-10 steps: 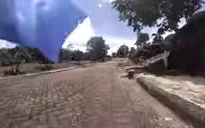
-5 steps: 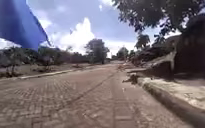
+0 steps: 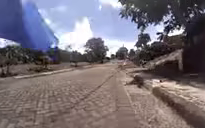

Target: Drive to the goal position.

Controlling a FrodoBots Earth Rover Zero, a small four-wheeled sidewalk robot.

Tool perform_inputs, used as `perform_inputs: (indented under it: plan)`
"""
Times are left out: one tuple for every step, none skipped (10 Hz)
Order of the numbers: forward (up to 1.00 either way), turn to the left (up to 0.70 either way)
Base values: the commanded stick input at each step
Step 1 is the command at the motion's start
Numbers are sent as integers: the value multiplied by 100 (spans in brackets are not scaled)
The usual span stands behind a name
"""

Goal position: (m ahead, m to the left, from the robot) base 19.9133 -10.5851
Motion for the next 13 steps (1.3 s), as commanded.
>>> perform_inputs:
  plan:
    - [85,0]
    - [85,0]
    - [81,0]
    - [72,0]
    - [70,0]
    - [70,0]
    - [70,0]
    - [70,0]
    - [59,0]
    - [50,0]
    - [50,0]
    - [50,0]
    - [50,0]
